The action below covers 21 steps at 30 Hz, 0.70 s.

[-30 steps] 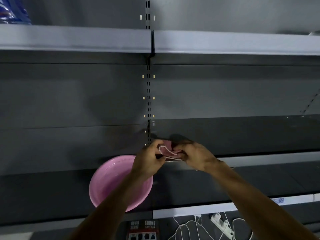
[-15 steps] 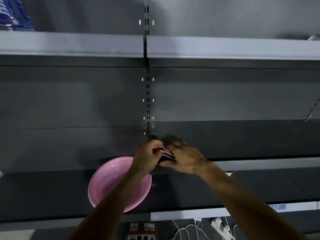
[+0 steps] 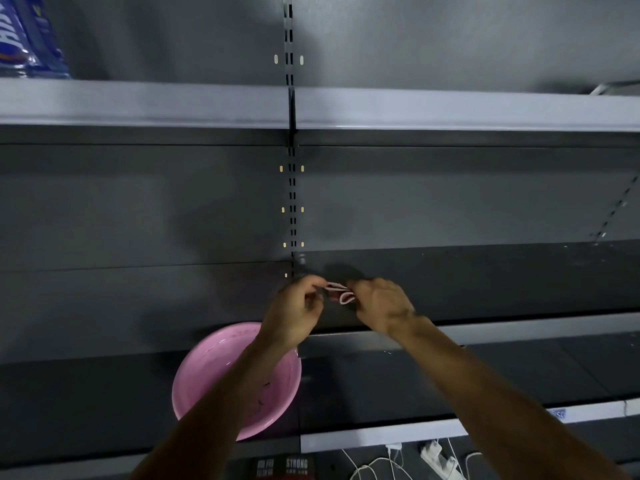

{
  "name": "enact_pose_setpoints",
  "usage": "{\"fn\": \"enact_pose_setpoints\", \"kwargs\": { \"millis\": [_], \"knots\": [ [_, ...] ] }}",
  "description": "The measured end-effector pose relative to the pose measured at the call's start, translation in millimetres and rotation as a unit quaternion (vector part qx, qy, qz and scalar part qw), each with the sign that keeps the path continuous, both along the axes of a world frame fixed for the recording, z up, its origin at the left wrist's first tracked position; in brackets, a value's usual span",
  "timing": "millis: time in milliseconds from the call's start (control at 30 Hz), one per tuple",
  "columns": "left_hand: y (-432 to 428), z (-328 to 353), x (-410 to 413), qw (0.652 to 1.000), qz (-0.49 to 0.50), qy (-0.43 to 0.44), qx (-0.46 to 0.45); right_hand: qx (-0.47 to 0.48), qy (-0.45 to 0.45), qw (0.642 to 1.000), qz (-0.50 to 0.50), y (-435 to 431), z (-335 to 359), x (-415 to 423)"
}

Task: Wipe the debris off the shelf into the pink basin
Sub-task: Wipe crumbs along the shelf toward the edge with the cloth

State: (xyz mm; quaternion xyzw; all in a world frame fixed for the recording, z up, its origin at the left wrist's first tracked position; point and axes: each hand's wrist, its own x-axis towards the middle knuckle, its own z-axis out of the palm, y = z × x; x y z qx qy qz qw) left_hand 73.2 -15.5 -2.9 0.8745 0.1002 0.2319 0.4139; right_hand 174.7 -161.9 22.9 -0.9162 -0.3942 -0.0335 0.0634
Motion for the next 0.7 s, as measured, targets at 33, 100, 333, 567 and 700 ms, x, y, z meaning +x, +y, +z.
{"fn": "enact_pose_setpoints", "kwargs": {
  "millis": [33,100,333,567,700],
  "knots": [
    [3,-2,-2,1.0,-0.001,0.017,0.015,-0.005,-0.003,1.0,0.002,-3,4,1],
    [9,-4,-4,0.997,0.005,0.046,0.059,-0.015,-0.015,1.0,0.009,-9,12,3],
    [9,11,-19,0.959,-0.001,0.11,0.262,-0.033,-0.049,0.998,0.024,-48,30,-13],
    [-39,14,-13,0.925,-0.061,0.088,0.365,-0.053,-0.051,0.995,-0.06,-111,22,-36],
    [-86,2,6,0.918,-0.136,0.066,0.368,-0.039,-0.031,0.991,-0.122,-165,10,-48]
  ]
}}
